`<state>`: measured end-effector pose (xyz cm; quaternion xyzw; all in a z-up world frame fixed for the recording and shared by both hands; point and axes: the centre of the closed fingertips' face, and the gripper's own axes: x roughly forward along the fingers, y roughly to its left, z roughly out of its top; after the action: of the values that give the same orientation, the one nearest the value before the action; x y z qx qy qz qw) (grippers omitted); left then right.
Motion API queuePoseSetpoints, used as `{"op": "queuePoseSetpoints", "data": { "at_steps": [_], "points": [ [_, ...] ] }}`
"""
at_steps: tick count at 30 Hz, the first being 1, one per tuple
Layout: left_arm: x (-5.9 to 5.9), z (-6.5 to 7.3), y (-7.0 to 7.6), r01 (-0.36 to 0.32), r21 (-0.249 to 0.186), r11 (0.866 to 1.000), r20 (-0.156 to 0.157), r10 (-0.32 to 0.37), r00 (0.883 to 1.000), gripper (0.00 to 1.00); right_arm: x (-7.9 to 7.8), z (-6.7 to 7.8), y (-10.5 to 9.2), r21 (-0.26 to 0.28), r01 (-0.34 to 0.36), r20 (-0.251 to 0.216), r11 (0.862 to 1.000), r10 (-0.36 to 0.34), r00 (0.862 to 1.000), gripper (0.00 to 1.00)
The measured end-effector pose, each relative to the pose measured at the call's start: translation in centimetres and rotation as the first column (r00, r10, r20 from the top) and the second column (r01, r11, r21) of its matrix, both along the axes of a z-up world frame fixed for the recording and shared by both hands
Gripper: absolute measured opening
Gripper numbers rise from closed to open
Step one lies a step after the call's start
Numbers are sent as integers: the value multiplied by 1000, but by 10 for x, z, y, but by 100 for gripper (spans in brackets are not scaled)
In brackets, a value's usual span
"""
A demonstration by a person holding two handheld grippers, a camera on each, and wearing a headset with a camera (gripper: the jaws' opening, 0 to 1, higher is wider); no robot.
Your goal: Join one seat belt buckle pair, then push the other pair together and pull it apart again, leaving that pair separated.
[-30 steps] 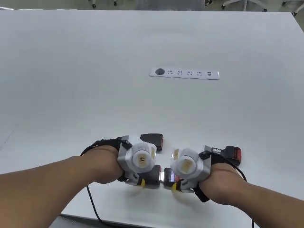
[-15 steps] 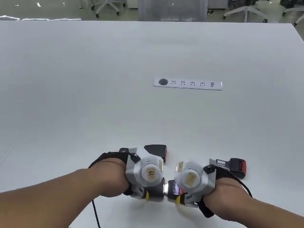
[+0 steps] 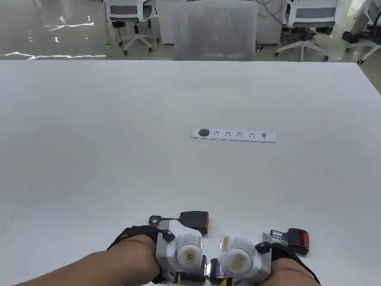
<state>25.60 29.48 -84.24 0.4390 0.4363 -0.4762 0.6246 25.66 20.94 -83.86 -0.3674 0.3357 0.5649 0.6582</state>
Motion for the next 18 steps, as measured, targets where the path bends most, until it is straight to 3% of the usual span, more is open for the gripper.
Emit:
{"op": "queuePoseSetpoints", "data": {
  "at_steps": [3, 9, 11, 18],
  "points": [
    [4, 18, 0, -20, -38, 999, 27, 21, 999, 36, 1, 16, -3, 58, 39, 1, 998, -39, 999, 34],
    [21, 33, 2, -52, -72, 996, 46, 56, 997, 36, 7, 26, -20, 85, 76, 4, 994, -76, 997, 35],
    [30, 37, -1, -20, -91, 996, 67, 26, 997, 36, 11, 28, -27, 87, 85, 6, 993, -86, 996, 35],
    [73, 49, -9, -47, -129, 991, 85, 58, 995, 37, 33, 24, -57, 79, 121, 7, 989, -122, 992, 35]
  ]
}}
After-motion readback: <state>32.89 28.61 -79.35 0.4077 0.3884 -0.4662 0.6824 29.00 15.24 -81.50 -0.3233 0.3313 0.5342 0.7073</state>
